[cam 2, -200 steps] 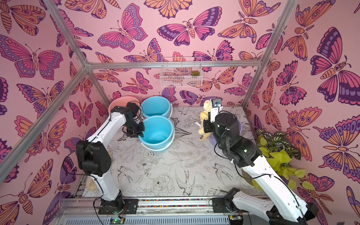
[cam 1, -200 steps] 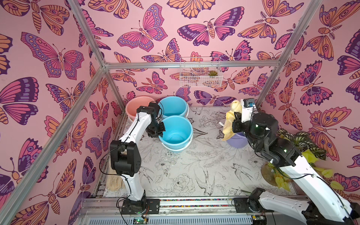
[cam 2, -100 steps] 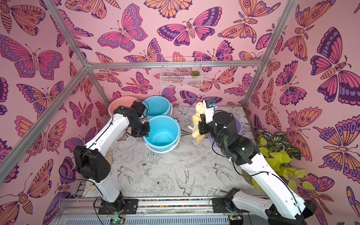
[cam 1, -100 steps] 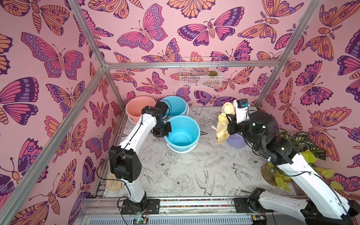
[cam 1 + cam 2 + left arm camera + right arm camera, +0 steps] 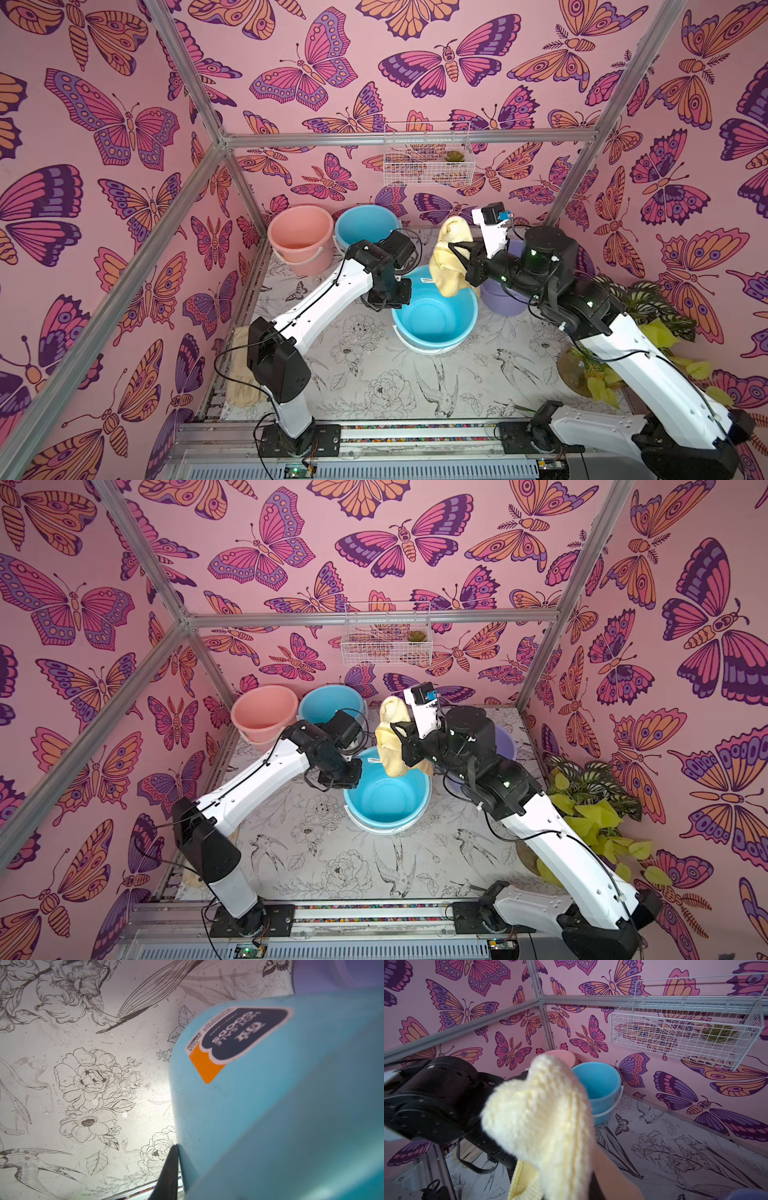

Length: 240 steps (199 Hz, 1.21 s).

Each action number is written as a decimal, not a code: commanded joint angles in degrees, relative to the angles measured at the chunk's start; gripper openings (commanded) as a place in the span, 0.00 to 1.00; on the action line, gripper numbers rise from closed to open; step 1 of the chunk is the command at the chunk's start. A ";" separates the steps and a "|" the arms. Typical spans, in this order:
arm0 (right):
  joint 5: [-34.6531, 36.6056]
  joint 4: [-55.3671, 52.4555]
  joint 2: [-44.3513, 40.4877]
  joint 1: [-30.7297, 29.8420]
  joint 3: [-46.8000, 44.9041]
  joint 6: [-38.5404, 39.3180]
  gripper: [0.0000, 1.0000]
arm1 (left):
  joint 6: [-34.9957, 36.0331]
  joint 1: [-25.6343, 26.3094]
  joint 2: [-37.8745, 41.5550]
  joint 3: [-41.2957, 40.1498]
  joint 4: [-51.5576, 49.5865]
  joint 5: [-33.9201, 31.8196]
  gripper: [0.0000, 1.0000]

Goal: Wipe the inside of the bucket with a cloth
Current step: Wipe the dirt from the inside of the bucket.

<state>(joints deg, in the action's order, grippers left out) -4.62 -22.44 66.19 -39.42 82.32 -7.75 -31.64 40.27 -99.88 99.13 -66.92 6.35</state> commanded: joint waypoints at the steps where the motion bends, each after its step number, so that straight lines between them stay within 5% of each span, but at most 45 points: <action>1: -2.62 0.40 -1.24 -0.37 -3.02 1.50 0.00 | -1.05 1.16 3.41 -3.09 5.04 -1.92 0.00; 61: -10.58 -0.24 -1.14 -3.32 -7.81 4.09 0.00 | -1.73 1.39 7.27 -10.42 10.90 -3.67 0.00; 128: -5.09 1.80 -3.22 -10.77 -1.92 7.18 0.00 | -0.91 1.48 13.54 -22.13 22.18 -6.37 0.00; 184: 2.31 3.11 -3.09 -10.86 -11.46 8.89 0.00 | -0.18 1.50 14.15 -22.70 22.88 -5.21 0.00; 240: 5.96 3.72 -0.27 -10.85 -21.45 20.71 0.00 | -0.13 1.56 15.65 -23.03 22.73 -3.73 0.00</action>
<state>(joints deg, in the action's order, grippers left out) -0.95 -19.51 64.99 -49.98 63.00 4.78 -32.23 41.65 -86.63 76.77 -46.04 0.67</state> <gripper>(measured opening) 0.100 0.134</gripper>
